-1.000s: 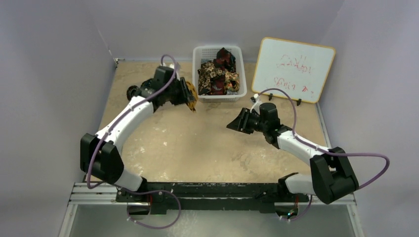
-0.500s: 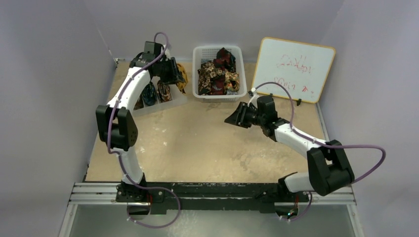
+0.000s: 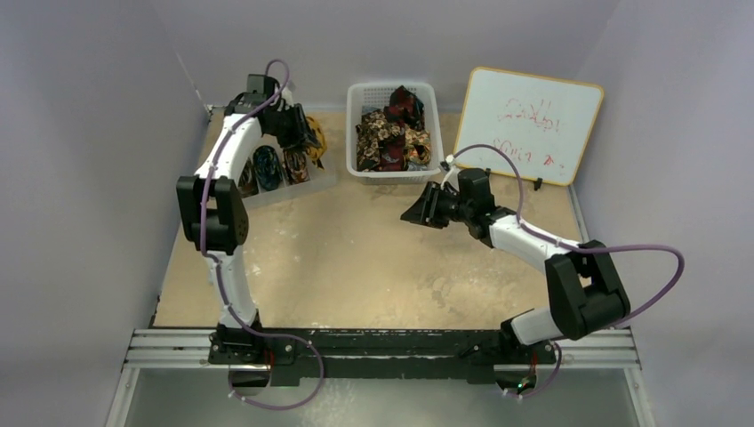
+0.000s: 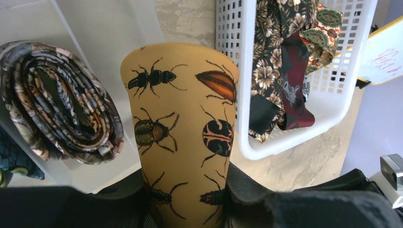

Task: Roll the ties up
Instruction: Place the tie in the storage box.

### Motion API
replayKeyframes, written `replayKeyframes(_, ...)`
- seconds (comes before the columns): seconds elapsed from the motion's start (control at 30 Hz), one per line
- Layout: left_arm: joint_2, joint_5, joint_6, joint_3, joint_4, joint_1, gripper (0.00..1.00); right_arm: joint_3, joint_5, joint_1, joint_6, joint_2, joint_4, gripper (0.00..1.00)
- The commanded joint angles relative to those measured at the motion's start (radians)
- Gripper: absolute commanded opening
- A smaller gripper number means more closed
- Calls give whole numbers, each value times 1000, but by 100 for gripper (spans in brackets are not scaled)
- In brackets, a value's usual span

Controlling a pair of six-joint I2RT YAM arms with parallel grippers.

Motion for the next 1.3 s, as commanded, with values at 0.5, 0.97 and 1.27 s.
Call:
replayKeyframes(0.5, 310, 10, 73, 408, -227, 20, 15, 56, -73, -1, -55, 63, -27, 43)
replayKeyframes(0.97, 344, 21, 17, 426, -317, 21, 10, 83, -80, -2, -86, 104, -56, 43)
replayKeyframes(1.27, 392, 49, -12, 479, -380, 24, 18, 74, -90, -2, -94, 92, -56, 43)
